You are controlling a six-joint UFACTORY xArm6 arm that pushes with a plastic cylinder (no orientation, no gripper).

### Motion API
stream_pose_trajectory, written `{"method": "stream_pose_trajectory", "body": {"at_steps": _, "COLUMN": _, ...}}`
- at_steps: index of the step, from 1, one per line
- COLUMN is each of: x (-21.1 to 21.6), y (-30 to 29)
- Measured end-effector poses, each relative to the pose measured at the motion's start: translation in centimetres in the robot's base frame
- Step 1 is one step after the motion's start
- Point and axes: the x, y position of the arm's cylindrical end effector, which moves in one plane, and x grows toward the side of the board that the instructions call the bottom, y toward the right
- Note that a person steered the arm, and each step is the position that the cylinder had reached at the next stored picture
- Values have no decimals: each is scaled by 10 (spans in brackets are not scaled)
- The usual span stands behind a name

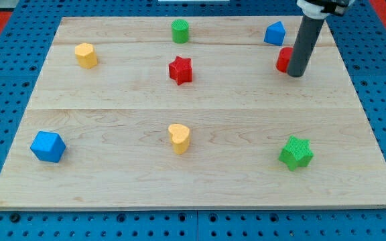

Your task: Push the red circle left a bit

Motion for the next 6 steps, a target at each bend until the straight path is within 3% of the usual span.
{"method": "stream_pose_trajectory", "body": {"at_steps": 3, "x": -10, "y": 49}}
{"method": "stream_pose_trajectory", "body": {"at_steps": 6, "x": -26, "y": 4}}
